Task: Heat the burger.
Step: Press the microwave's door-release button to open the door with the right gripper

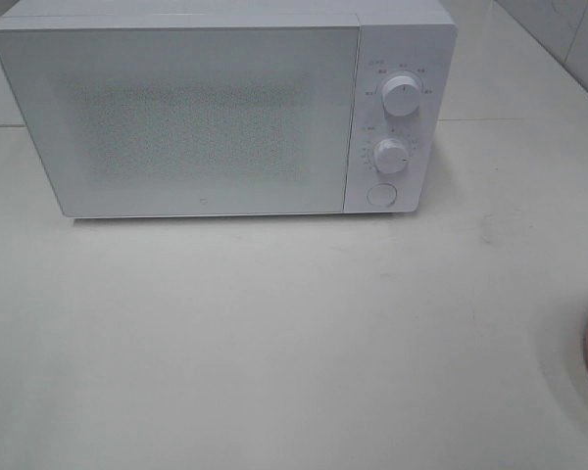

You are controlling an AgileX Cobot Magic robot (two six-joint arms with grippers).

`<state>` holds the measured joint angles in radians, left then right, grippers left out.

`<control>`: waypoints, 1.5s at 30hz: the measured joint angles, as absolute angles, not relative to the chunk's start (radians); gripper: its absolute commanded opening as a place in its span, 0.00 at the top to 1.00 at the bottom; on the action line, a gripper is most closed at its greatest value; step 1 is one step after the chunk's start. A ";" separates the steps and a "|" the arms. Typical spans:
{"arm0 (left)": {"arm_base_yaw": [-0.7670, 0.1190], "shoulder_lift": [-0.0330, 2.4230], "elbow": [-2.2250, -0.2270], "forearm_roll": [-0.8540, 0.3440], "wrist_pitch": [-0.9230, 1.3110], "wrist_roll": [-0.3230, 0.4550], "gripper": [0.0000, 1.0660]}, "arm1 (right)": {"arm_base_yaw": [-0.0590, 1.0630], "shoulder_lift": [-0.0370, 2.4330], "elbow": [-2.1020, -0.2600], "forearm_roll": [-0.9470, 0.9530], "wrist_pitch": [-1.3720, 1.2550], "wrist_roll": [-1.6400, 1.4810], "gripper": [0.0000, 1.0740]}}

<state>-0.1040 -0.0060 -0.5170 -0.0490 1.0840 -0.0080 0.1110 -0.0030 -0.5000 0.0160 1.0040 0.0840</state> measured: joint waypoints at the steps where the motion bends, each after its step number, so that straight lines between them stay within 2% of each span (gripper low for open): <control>1: -0.104 -0.006 -0.517 -0.049 1.084 -0.008 0.08 | 0.111 -0.003 -0.500 0.016 1.004 0.084 0.30; 21: -0.104 -0.006 -0.517 -0.049 1.084 -0.008 0.08 | 0.111 0.000 -0.520 0.016 0.969 0.085 0.30; 45: -0.104 -0.006 -0.517 -0.049 1.084 -0.008 0.08 | 0.111 0.351 -0.532 0.018 0.607 0.086 0.30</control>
